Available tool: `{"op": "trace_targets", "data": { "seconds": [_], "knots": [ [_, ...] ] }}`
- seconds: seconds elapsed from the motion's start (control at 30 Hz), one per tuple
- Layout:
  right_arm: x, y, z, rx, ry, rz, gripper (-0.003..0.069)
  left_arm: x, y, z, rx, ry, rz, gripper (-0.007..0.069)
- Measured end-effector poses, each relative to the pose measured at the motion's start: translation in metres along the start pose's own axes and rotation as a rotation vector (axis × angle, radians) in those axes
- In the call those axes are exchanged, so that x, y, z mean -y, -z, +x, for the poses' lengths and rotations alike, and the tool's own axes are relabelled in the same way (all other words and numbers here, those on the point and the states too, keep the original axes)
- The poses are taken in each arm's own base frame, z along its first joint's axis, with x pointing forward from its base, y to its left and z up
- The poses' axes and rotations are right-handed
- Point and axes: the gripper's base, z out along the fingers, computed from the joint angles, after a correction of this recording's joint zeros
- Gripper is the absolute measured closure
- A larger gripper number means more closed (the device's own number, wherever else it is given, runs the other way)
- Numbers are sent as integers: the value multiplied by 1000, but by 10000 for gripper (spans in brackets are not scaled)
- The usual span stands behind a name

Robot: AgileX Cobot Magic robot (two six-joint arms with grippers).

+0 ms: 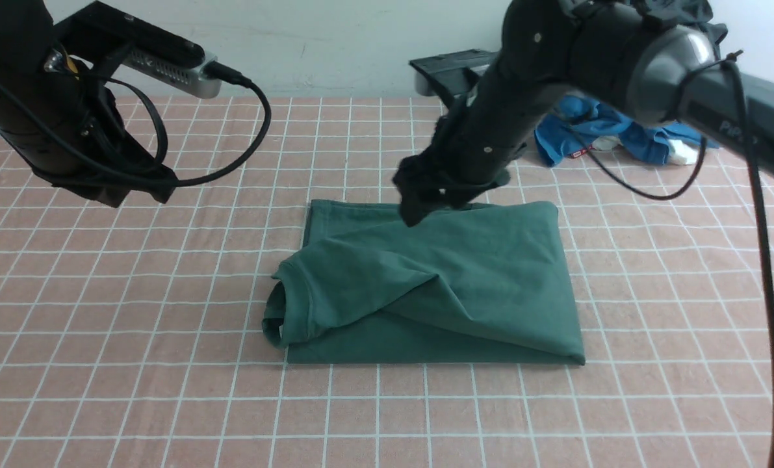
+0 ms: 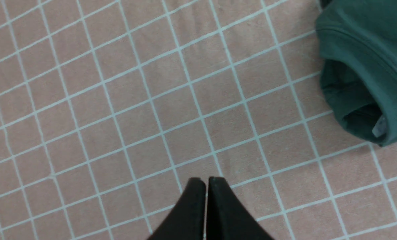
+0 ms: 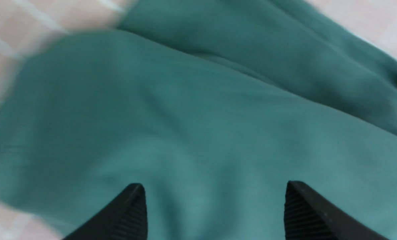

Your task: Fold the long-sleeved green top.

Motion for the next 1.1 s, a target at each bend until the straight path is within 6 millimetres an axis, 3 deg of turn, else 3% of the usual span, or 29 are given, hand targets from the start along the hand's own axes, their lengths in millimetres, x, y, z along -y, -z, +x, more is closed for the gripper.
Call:
{"op": "trace_targets", "data": {
  "seconds": [0.1,0.17,0.43,0.6,0.77,0.87,0.93,0.97,1.0,1.1],
  "knots": [
    [11,-14,6,-37,-26,36,159,4,-13,-3,-14,-19,44,631],
    [6,-27,8,-50,-33,12,167,6,-23,-5,-33,-23,67,631],
    [-69,-76,17,-130,148,-58,178,9,-56,-9,-91,-30,92,631],
    [-77,-68,14,-126,206,0,180,10,-60,-10,-87,-25,99,631],
    [-63,-31,6,-102,201,37,180,12,-60,-11,-71,-13,118,631],
    [-35,8,0,-41,169,91,182,22,-59,-14,-59,-28,157,631],
    [-17,21,2,-26,129,107,188,33,-59,-17,-40,-53,179,631],
    [-15,23,3,-25,124,106,190,36,-59,-18,-35,-58,185,631],
    [4,26,12,-47,72,101,205,49,-63,-21,-22,-87,203,631],
    [24,13,33,-124,5,76,239,68,-77,-26,-15,-136,226,631]
  ]
}}
